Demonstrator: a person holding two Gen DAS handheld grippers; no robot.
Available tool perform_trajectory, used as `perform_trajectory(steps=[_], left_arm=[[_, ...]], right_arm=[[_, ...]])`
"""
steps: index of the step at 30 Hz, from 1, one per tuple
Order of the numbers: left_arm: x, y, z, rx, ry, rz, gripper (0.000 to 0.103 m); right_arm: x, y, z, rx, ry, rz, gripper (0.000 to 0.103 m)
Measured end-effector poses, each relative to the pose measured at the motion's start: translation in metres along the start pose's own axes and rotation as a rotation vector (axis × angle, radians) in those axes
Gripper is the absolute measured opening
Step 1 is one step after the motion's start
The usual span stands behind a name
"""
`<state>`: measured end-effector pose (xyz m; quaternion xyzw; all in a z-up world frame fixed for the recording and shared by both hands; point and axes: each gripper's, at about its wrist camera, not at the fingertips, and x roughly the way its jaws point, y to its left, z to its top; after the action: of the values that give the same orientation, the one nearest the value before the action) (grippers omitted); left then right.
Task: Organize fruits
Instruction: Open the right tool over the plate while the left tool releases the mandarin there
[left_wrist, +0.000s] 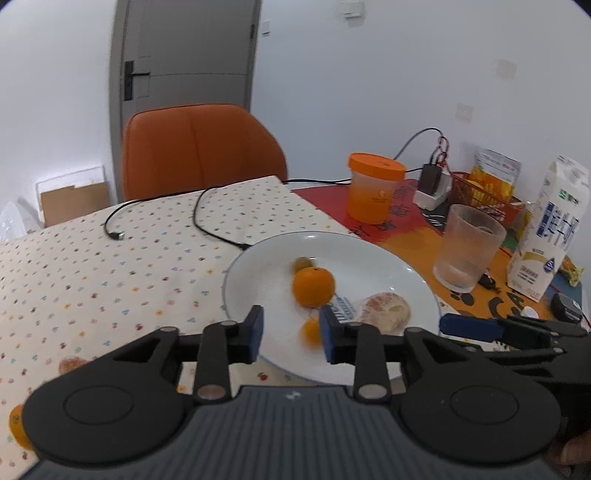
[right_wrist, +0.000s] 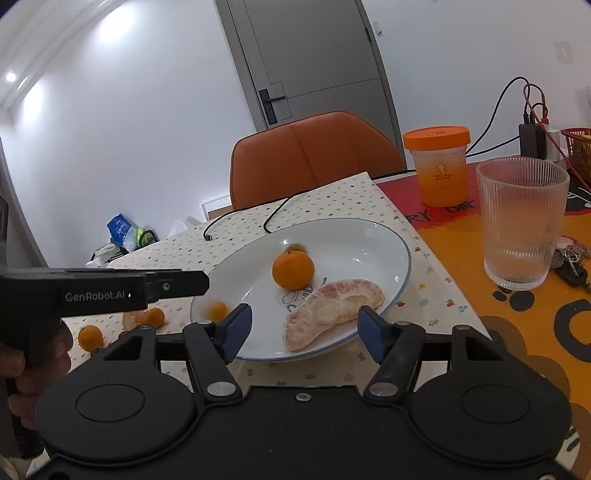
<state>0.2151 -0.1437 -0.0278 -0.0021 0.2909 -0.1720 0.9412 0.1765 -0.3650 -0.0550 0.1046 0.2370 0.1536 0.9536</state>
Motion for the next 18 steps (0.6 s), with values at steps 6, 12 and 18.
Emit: perform_trajectory(steps=[6,12,18], left_arm=[[-0.006,0.019,-0.003,-0.056,0.018,0.045,0.073],[-0.016,0.035,-0.006,-0.088,0.015,0.113,0.08],[-0.028,0.045,-0.01,-0.096,0.003,0.163,0.081]], right_arm=[[-0.002,0.003,0.0,0.014,-0.013,0.032,0.068],[-0.002,0.011,-0.002,0.021,-0.02,0.025,0.079],[-0.007,0.017,-0.001,0.011,-0.056,0.024,0.096]])
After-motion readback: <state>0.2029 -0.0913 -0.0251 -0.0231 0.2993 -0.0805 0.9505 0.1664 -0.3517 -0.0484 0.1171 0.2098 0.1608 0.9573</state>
